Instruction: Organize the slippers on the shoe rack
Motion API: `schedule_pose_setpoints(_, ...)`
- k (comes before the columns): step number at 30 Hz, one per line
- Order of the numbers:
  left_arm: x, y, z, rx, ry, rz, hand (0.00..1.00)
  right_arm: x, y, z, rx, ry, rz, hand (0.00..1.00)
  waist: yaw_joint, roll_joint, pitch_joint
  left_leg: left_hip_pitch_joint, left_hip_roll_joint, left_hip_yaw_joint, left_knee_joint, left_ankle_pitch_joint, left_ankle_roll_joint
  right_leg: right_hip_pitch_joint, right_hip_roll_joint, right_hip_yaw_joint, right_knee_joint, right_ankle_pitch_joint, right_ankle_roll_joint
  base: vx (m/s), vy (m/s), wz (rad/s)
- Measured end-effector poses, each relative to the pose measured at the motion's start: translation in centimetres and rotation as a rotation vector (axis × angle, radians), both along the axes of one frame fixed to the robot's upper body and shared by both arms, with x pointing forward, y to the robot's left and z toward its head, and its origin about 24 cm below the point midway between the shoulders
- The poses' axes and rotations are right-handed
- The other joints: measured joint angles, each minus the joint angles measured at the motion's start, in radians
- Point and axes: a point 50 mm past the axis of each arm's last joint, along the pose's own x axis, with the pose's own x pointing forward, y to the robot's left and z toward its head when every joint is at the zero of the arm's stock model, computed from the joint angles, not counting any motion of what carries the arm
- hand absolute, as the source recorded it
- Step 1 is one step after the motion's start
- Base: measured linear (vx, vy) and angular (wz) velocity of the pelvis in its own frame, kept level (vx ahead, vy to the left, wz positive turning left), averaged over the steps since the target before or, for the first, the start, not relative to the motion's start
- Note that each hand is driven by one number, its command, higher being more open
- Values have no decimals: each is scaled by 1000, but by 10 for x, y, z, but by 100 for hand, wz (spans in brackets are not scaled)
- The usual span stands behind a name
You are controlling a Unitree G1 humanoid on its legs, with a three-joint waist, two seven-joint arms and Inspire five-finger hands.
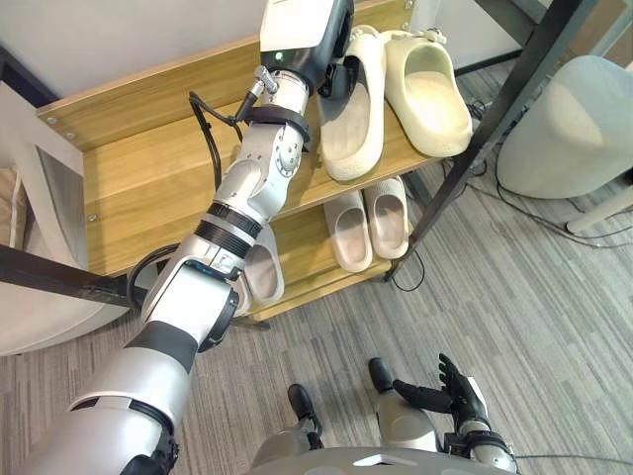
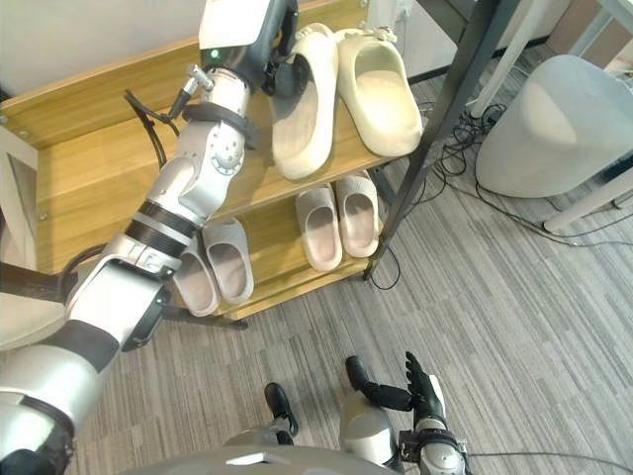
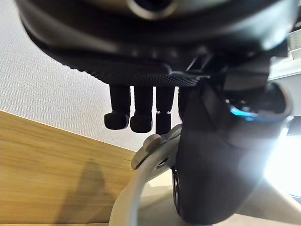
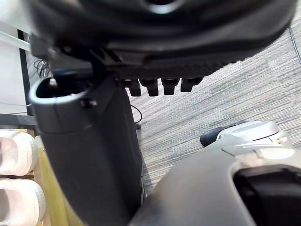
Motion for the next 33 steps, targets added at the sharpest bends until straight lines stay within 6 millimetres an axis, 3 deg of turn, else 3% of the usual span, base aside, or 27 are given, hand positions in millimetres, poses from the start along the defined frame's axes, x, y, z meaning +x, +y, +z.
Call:
schedule_pose_setpoints(15,6,10,4,7,-2,49,100,-1,-4,1,5,-9,-35,100,-2,20,12,2,-1,15,0,-9,6,-16,-1,20,15,5,7,-11,13,-4)
schedule_pose_setpoints(28,7,9,0,-16,19,30,100,-3,-5,0,17,-1,-41,100,-2,25,14,13,-11,-35,0,-1,17,30,-14,-29,0,5,8,8,17,11)
schedule_pose_setpoints(33,5,-1,-6,-59,38,-13,100,-5,-5,-1,18,9,-38,100,7,25,14,16,-13,-65,0,4,17,51,-17,-59,-7,4,7,9,10,17)
